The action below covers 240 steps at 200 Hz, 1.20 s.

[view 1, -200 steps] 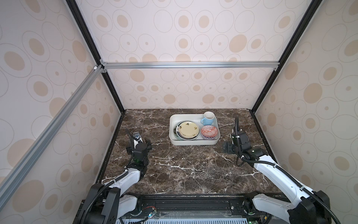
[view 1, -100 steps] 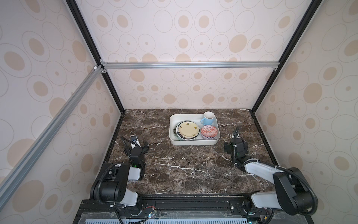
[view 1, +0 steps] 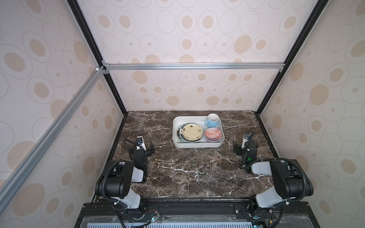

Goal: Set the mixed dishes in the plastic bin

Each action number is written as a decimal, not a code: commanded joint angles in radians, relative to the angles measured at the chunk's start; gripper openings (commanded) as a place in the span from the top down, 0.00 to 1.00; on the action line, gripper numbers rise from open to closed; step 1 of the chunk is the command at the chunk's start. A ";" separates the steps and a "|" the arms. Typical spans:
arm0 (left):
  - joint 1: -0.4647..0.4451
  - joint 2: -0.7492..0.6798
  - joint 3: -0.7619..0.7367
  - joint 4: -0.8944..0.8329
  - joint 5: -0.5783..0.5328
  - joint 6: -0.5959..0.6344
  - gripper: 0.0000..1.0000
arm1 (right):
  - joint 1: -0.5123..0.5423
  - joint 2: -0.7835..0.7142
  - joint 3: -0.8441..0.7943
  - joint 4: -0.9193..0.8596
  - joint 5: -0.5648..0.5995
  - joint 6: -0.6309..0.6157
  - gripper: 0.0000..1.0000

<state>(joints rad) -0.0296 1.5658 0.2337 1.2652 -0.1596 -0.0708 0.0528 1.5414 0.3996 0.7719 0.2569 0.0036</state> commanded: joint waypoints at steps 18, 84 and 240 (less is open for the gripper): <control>0.009 -0.002 0.000 0.060 0.016 0.028 0.01 | 0.000 -0.014 0.015 0.020 -0.075 0.019 0.00; 0.007 -0.001 0.001 0.060 0.011 0.032 0.01 | 0.008 -0.009 0.013 0.033 -0.074 0.005 0.00; 0.003 0.015 0.016 0.045 0.032 0.045 0.01 | 0.008 -0.007 0.013 0.038 -0.073 0.005 0.00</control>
<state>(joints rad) -0.0296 1.5669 0.2333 1.2854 -0.1509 -0.0601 0.0566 1.5421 0.4007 0.8005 0.1864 0.0143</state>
